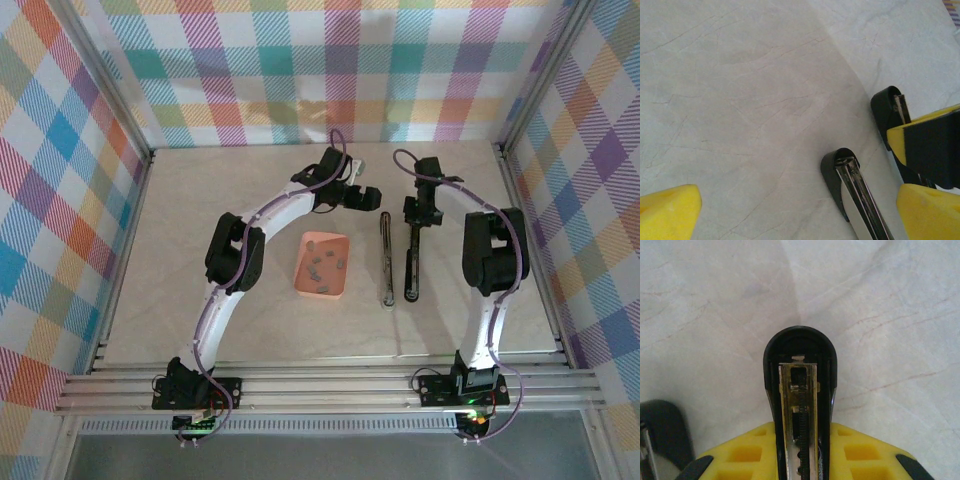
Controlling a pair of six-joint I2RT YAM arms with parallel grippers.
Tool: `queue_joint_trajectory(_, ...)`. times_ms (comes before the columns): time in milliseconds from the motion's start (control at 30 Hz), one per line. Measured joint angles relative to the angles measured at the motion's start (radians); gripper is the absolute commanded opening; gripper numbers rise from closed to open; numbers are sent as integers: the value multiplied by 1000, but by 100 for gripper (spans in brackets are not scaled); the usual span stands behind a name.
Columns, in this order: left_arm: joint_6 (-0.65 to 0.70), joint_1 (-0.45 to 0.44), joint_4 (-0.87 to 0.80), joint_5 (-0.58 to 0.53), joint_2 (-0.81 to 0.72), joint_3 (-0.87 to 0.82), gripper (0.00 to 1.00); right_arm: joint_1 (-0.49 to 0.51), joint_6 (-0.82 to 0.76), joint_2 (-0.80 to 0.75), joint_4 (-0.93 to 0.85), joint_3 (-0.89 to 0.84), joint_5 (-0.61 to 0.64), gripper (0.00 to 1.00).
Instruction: Load the staples into the stapler
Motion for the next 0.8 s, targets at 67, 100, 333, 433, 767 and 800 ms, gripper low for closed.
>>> queue_joint_trajectory(67,-5,0,2,0,-6,-8,100,0,-12,-26,31,-34,-3,19)
queue_joint_trajectory(100,-7,0,2,0,-10,-10,100,0,-18,-35,43,-46,-5,19)
queue_joint_trajectory(333,-8,0,27,0,-36,-29,100,0,-72,-130,182,-162,-61,19)
queue_joint_trajectory(433,-4,0,31,0,-43,-34,100,0,-99,-160,230,-196,-92,19)
queue_joint_trajectory(767,11,5,65,12,-111,-148,98,0,-170,-274,391,-362,-178,19)
queue_joint_trajectory(800,11,6,76,13,-119,-165,97,0,-177,-285,407,-377,-189,18)
